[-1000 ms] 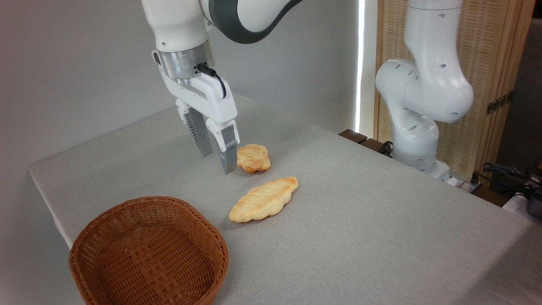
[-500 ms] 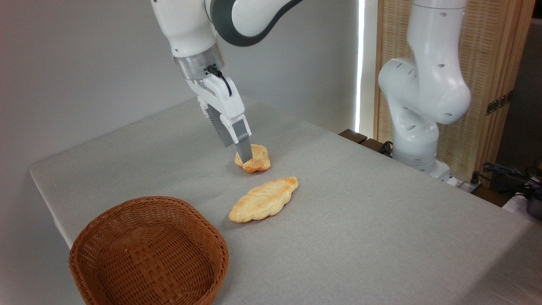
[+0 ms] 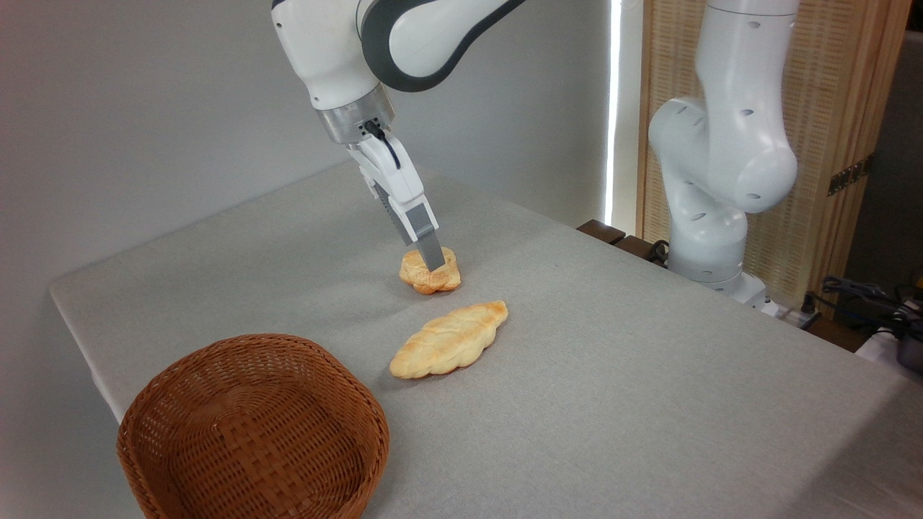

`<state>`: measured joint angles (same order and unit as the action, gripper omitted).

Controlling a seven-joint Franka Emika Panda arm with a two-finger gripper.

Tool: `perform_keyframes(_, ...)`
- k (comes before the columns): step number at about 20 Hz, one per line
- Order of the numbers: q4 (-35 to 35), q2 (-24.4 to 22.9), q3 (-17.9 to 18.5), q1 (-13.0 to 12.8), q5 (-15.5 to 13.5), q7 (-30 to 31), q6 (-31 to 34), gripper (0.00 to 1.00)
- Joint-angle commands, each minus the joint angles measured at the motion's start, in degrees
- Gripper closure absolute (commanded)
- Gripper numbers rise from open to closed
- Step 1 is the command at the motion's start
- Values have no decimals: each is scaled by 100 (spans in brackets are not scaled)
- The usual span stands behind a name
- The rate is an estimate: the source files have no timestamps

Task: Put bread into the basket
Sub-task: 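Move the open gripper over the small round roll and lower it, then close the gripper on the small round roll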

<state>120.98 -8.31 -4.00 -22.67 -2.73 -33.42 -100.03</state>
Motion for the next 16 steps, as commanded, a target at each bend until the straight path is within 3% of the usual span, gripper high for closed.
perform_keyframes(1,128,-109,75,-185,-105,-33,-70,0)
perform_keyframes(3,128,-65,75,-316,-105,-33,-70,0)
perform_keyframes(16,145,356,66,-378,-88,-33,-289,0)
